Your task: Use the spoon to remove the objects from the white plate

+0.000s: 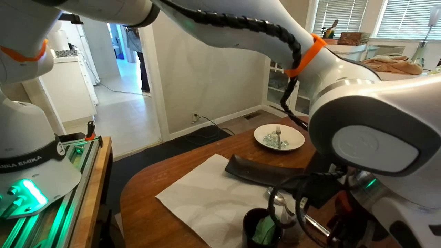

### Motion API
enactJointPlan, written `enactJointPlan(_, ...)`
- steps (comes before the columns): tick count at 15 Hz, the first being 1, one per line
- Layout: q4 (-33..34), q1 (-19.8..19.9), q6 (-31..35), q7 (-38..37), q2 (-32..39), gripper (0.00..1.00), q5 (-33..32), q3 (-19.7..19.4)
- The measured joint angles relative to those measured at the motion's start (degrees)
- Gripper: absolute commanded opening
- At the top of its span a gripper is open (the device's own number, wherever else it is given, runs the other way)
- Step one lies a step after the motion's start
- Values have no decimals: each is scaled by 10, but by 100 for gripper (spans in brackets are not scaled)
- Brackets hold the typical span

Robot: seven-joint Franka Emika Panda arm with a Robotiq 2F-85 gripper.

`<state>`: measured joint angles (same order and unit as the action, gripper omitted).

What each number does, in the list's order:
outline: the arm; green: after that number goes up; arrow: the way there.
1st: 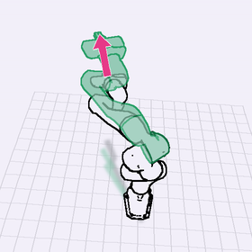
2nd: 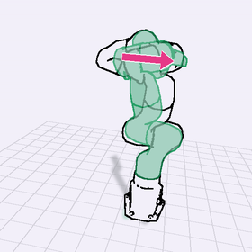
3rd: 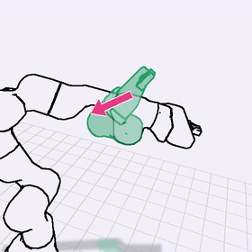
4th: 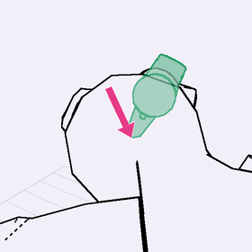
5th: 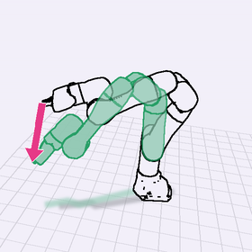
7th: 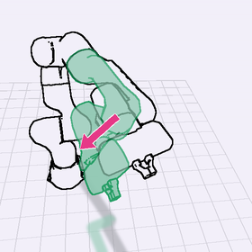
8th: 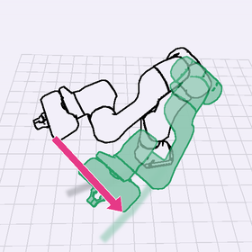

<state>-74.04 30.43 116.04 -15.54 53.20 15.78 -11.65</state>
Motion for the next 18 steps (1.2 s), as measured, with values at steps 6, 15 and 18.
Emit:
enactJointPlan(6, -23, -9, 30, 1, 8, 100, 14, 55)
enactJointPlan(15, -30, -46, 91, 22, 33, 100, 24, 60)
enactJointPlan(18, -33, -57, 119, 32, 33, 100, 23, 56)
